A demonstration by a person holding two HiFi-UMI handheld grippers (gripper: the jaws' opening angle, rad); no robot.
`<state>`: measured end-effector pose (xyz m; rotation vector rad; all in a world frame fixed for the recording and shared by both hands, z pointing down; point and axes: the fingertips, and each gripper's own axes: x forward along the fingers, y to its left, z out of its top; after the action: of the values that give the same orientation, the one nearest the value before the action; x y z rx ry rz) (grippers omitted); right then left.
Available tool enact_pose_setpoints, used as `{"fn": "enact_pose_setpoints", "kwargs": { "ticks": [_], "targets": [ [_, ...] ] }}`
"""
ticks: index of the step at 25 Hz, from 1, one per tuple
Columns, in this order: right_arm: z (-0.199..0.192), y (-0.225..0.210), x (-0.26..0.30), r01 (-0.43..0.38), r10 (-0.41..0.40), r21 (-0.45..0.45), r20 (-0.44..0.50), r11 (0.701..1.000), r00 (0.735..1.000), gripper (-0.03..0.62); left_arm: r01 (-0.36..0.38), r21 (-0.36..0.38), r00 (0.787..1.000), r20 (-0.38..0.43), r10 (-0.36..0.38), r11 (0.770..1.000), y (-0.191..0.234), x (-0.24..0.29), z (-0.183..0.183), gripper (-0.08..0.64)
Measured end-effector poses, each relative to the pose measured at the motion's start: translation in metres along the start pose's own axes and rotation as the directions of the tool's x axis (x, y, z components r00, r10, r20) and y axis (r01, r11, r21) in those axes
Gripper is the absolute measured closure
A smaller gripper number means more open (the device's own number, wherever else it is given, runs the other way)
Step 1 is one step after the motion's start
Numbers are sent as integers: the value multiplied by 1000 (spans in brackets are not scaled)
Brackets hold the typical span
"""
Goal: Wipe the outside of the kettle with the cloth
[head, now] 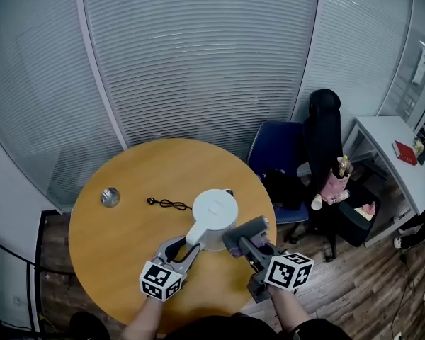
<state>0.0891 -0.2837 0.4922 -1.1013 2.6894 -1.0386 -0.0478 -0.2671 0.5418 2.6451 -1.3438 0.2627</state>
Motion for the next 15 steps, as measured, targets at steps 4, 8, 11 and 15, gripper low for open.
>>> {"fn": "enact_pose_setpoints", "kwargs": {
  "ticks": [4, 8, 11, 15],
  "targets": [
    [6, 2, 14, -50, 50, 3, -15, 999, 999, 538, -15, -5, 1000, 14, 15, 1000, -1, 0, 1, 407],
    [-7, -7, 30, -53, 55, 22, -63, 998, 996, 538, -23, -5, 1000, 13, 23, 1000, 0, 0, -1, 407],
    [-30, -23, 37, -23, 28, 46, -118, 999, 993, 538, -29, -8, 999, 16, 29, 1000, 0, -1, -1, 407],
    [-76, -62, 49, 69, -46, 100, -220, 993, 974, 538, -34, -10, 999, 15, 34, 999, 0, -1, 0, 407]
  ]
}}
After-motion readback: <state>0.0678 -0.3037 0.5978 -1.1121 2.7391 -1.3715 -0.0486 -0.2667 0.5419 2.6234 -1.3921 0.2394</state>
